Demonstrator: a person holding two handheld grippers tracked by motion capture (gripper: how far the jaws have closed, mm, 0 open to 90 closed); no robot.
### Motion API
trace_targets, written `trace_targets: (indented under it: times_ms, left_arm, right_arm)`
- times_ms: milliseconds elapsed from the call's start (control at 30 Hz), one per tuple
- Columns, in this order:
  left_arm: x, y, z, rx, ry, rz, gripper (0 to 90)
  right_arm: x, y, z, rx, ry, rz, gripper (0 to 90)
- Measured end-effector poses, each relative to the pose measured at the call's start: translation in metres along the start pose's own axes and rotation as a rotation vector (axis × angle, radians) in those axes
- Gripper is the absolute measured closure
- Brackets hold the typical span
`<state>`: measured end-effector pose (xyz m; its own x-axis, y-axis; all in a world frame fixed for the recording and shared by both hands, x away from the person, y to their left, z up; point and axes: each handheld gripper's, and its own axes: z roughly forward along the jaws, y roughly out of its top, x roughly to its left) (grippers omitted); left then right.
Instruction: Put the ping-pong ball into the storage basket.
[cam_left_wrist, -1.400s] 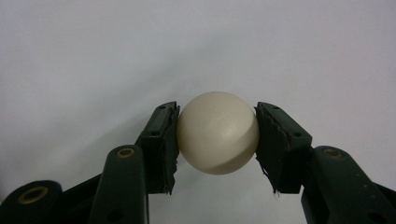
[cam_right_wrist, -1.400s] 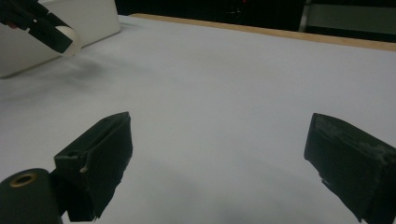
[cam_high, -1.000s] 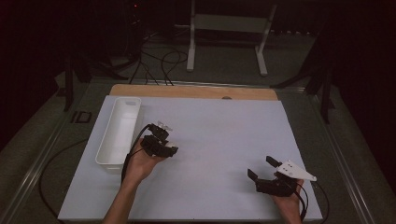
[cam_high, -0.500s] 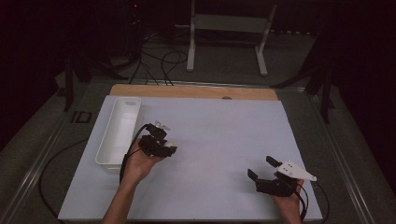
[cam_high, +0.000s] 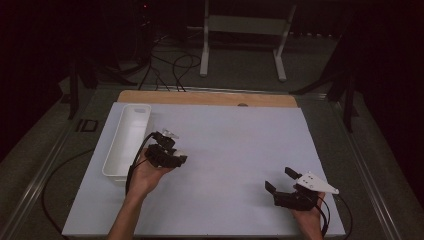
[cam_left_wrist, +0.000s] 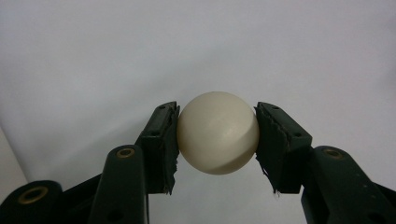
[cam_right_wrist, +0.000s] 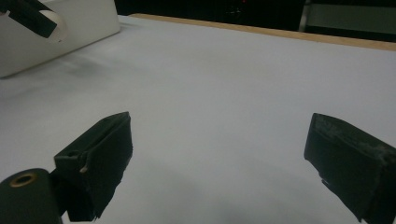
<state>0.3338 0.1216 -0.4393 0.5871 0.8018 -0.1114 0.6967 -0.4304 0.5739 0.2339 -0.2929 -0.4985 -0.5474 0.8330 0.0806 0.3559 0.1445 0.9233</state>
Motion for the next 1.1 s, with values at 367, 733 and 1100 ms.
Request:
trace_targets:
  times_ms: [367, 733, 1100]
  left_arm:
    - [0.002, -0.001, -0.004, -0.006, 0.007, -0.006, 51.4]
    - [0.004, -0.003, -0.01, -0.011, 0.014, -0.012, 51.4]
    - [0.007, -0.004, -0.015, -0.013, 0.019, -0.015, 51.4]
  right_arm:
    - [-0.001, 0.0, 0.0, -0.002, 0.001, 0.002, 7.3]
    - [-0.001, 0.0, 0.0, -0.001, 0.002, 0.002, 7.3]
    - [-0.001, 0.0, 0.0, -0.001, 0.001, 0.003, 7.3]
